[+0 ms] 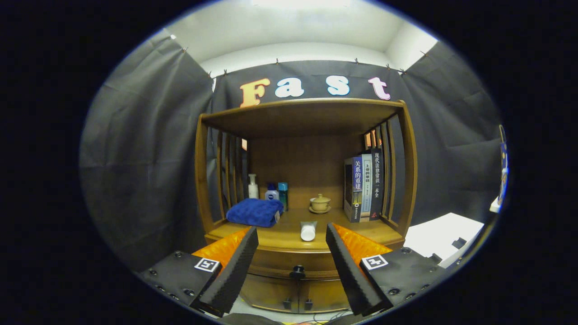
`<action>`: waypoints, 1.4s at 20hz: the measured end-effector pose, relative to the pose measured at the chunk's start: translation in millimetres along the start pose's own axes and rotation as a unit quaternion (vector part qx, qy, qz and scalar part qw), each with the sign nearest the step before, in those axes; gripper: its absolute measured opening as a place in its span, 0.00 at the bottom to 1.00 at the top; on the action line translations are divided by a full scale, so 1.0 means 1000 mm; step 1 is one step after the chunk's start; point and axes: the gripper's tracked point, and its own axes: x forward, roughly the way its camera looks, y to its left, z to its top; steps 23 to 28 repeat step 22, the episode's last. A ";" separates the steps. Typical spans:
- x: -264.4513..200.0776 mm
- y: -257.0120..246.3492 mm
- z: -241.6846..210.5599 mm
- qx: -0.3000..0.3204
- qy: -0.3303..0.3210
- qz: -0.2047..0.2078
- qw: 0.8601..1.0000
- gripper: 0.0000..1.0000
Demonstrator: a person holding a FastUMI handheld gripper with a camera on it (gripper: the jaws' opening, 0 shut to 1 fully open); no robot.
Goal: Pull open the drawer, take out the items inside it, and place them on the countertop above the cabinet.
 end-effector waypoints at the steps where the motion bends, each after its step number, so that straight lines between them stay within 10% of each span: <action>1: -0.003 -0.005 0.005 -0.005 -0.005 -0.004 1.000 0.99; 28: -0.014 -0.025 0.023 0.001 -0.030 -0.028 0.999 0.98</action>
